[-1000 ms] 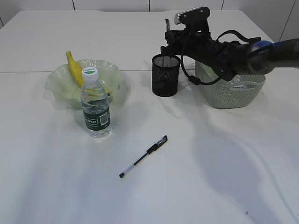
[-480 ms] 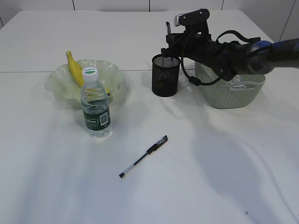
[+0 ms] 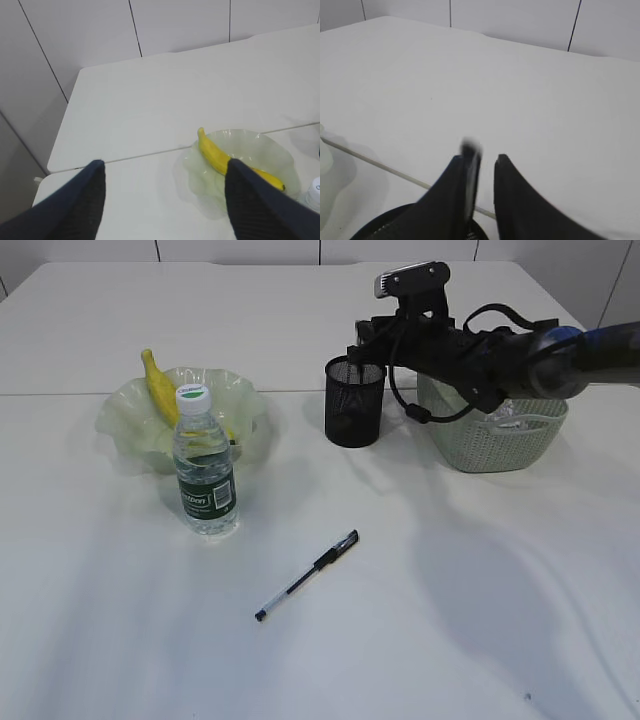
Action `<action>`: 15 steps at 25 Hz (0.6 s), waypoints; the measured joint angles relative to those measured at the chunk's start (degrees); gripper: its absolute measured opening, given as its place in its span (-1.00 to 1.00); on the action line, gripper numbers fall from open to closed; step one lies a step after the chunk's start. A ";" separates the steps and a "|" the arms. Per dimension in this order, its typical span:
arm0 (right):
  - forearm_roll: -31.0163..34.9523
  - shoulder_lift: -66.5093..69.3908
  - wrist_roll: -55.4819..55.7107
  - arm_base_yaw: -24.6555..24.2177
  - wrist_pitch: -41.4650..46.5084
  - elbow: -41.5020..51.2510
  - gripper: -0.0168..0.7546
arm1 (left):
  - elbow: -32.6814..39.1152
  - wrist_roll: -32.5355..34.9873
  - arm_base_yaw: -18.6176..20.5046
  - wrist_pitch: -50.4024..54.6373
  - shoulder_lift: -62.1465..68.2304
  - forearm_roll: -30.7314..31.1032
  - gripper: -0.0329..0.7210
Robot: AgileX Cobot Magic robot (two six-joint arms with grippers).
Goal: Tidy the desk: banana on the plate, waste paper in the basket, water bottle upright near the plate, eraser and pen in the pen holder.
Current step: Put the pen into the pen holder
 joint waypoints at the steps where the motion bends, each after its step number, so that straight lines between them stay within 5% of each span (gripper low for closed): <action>1: 0.00 -0.11 0.28 0.00 0.13 0.00 -0.52 | 0.00 0.00 0.00 0.00 0.00 0.00 0.49; 15: 0.00 -4.79 4.63 0.00 2.48 0.00 -0.40 | 0.00 0.00 0.00 0.00 0.00 0.00 0.49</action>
